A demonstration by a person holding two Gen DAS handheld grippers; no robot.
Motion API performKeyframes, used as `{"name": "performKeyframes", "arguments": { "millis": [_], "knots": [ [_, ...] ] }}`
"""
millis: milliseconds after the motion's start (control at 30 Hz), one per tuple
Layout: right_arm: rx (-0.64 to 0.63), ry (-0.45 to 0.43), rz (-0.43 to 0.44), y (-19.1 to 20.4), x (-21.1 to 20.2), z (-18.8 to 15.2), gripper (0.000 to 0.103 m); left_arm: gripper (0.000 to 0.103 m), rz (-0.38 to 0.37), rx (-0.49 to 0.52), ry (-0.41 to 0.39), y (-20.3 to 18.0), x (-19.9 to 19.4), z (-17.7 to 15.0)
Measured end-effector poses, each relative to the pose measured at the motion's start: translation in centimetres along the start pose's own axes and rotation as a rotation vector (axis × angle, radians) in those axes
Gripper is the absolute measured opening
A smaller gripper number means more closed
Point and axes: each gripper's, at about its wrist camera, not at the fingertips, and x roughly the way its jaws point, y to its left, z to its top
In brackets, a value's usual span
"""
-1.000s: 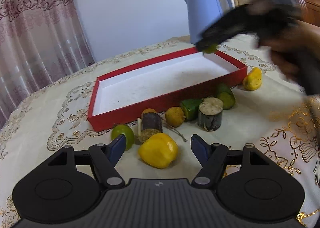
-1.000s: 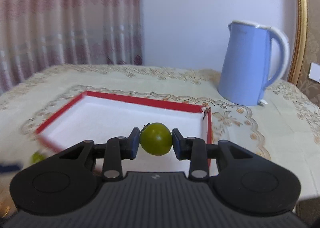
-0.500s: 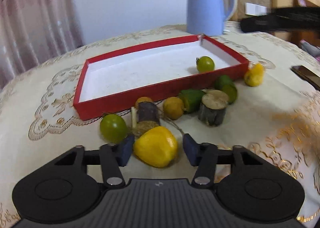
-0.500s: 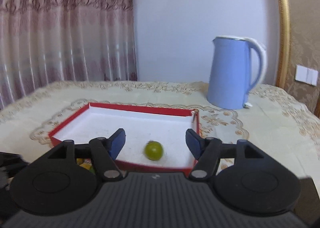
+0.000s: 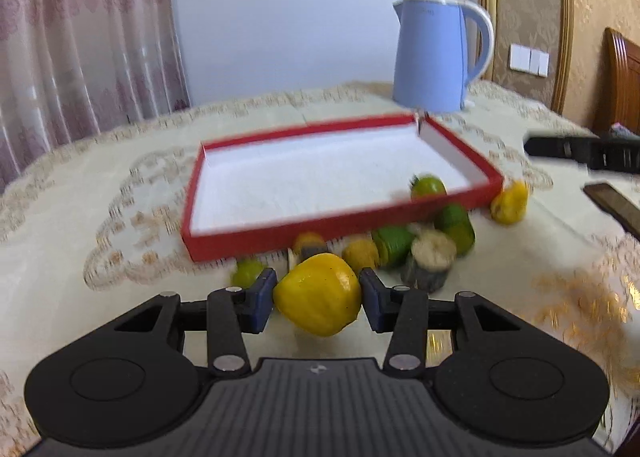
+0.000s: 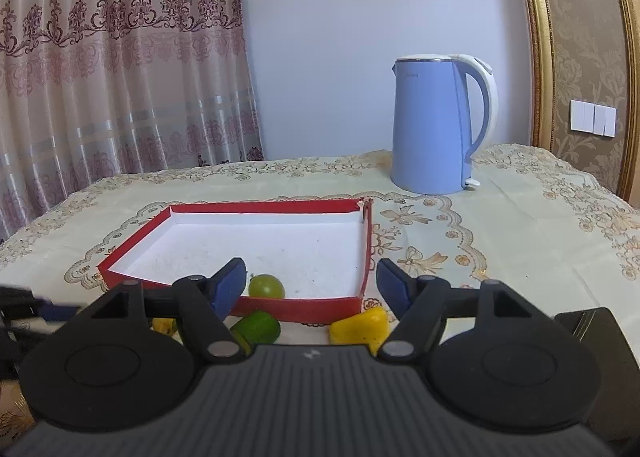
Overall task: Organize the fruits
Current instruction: 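Lower the yellow fruit into the tray and open the left gripper, then grasp the yellow pepper chunk with the right gripper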
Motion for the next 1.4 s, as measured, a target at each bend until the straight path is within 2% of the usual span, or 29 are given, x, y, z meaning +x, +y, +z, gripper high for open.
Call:
{"name": "performKeyframes", "arguments": {
  "millis": [167,400,567,667,700,767,800,900,933,1100,1267,1400],
  "knots": [
    [0.011,0.006,-0.003,-0.5,-0.3,-0.4,0.070,0.044,0.042,0.013,-0.044,0.1,1.6,3.4],
    [-0.018,-0.005,0.003,0.0,-1.1,-0.6,0.070,0.044,0.123,0.031,-0.029,-0.2,8.2,8.9],
    [-0.030,-0.002,-0.011,0.0,-1.3,-0.7,0.070,0.046,0.191,0.012,0.040,0.5,13.9,11.4],
    [-0.036,0.004,-0.016,-0.1,-1.4,-0.8,0.070,0.046,0.216,-0.050,0.106,1.6,15.7,11.5],
    [-0.040,0.006,-0.019,-0.2,-1.4,-0.9,0.070,0.046,0.213,-0.066,0.125,2.0,15.7,11.3],
    [-0.043,0.004,-0.028,-0.4,-1.3,-1.0,0.070,0.056,0.210,-0.087,0.129,2.7,14.6,10.6],
    [-0.043,0.008,-0.030,-0.5,-1.1,-1.1,0.070,0.065,0.222,-0.091,0.117,2.8,13.6,10.2],
    [-0.034,0.032,-0.022,-0.7,-0.4,-1.5,0.070,0.090,0.219,-0.097,0.029,3.2,9.9,9.3],
    [-0.032,0.038,-0.019,-0.7,-0.2,-1.6,0.070,0.091,0.223,-0.099,0.007,3.4,8.5,8.9],
    [-0.049,0.050,0.004,-0.3,0.2,-2.0,0.070,0.091,0.252,-0.108,-0.006,4.1,3.5,5.2],
    [-0.062,0.048,0.008,0.2,0.5,-2.2,0.070,0.090,0.232,-0.118,0.029,4.5,2.3,1.7],
    [-0.067,0.048,0.005,0.2,0.6,-2.1,0.070,0.074,0.271,-0.167,0.053,5.3,2.2,0.2]
  ]
}}
